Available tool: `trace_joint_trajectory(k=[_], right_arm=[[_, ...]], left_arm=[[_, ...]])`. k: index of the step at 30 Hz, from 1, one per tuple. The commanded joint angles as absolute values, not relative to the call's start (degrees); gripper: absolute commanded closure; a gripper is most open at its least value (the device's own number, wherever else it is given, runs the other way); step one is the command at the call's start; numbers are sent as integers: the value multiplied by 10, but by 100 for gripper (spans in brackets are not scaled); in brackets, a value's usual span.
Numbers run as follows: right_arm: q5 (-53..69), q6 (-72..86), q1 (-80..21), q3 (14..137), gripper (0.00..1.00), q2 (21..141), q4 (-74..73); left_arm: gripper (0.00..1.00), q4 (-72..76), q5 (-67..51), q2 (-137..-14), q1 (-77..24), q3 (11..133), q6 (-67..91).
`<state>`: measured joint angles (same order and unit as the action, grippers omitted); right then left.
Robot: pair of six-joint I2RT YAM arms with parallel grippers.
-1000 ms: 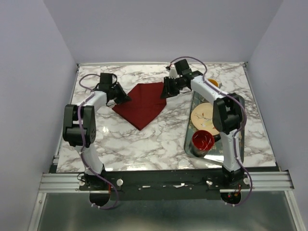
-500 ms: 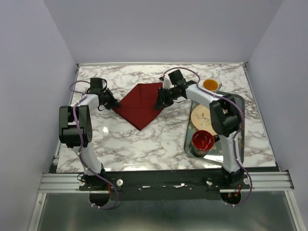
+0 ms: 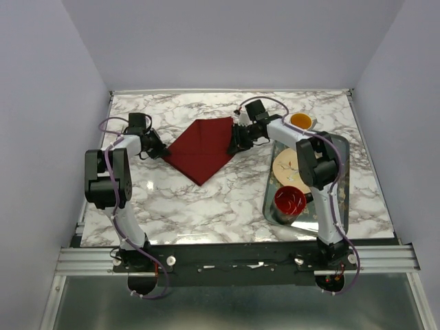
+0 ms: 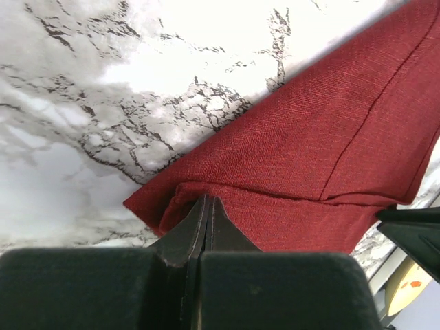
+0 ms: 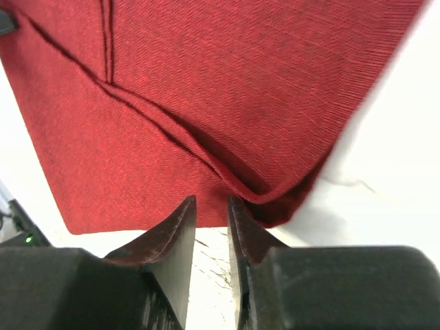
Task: Fold the napkin, place the utensils inside, and roll it up
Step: Fold the napkin, then roll the napkin with the utensil
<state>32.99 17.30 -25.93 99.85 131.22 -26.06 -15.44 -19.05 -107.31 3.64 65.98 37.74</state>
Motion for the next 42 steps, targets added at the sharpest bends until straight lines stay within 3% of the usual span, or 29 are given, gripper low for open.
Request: trace_joint_trajectory(k=[1,9,13,17,19,30,38,42], right_arm=[[262,146,-282,1010,62,1254,-291],[49,92,-428,1017,19,1180,-352],[-30,42,-498,1081,12,1225,-392],[-130,-34,-563,1160,11,1289,-410],[-166,-63,-573,1192,11,1319,-408],[-123,-115,-606,1240,12,1383,-418],[-122,-105,-608,1274,23,1410,-418],[-120,-106,-607,1282,34,1423,-418]], left_arm=[[97,-177,-191,-1001,40,667,367],[82,-194,-149,-811,68,619,381],[71,-195,-141,-723,119,578,424],[62,-210,-115,-686,170,568,448],[62,-222,-118,-683,194,574,450],[66,-199,-171,-709,204,570,481],[66,-193,-184,-715,205,569,481],[67,-194,-188,-722,205,573,480]])
